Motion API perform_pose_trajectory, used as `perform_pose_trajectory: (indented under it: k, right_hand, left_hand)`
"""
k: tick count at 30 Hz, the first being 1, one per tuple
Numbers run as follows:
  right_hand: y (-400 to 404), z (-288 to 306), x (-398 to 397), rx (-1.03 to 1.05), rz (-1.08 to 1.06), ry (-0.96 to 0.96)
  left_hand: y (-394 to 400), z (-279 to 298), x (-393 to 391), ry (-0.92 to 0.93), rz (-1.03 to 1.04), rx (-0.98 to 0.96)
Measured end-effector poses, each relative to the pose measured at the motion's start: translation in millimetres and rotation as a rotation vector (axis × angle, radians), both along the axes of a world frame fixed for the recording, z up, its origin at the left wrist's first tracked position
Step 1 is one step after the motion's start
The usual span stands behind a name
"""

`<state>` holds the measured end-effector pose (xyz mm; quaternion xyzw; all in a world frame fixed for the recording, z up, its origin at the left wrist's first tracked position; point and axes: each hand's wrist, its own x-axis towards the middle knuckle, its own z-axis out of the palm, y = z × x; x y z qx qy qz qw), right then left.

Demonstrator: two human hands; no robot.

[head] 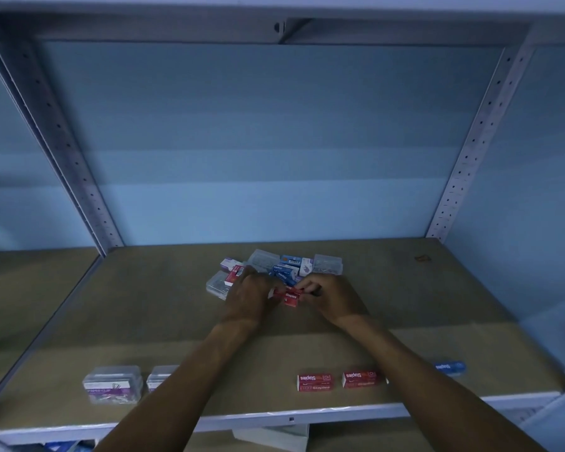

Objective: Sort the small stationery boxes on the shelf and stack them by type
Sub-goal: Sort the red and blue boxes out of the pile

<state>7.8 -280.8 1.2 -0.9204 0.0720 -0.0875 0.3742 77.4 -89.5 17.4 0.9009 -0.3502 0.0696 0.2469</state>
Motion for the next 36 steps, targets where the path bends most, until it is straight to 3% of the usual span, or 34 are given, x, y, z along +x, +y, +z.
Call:
perform_pose_trajectory:
  k: [9,13,16,20,24,36]
  right_hand:
    - [-19.4,4.1,-22.3,0.017,-0.049,0.086]
    - [-28.6,4.1,-42.3,0.025,-0.045,0.102]
    - [-33.2,1.7,-55.7,0.022,-0.017,0.098]
    - [-33.2,1.4,-64.7,0.004,0.006,0.100]
    - [-31.4,4.3,-65.0,0.002,0.014,0.110]
    - [-26.0,5.0,-64.6,0.010,0.002,0.102]
  left_hand:
    - [17.4,4.5,6.0,0.133,0.033,0.091]
    - [36.3,6.8,4.5,0.360,-0.067,0.039]
    - [48.8,6.0,-5.3,0.529,-0.082,-0.107]
    - [59.0,3.1,-16.8,0.430,-0.064,-0.133]
    - [54.0,13.3,-23.4,0.188,-0.177,-0.023]
    - [64.2,0.5,-26.6,0.256,-0.286,0.109]
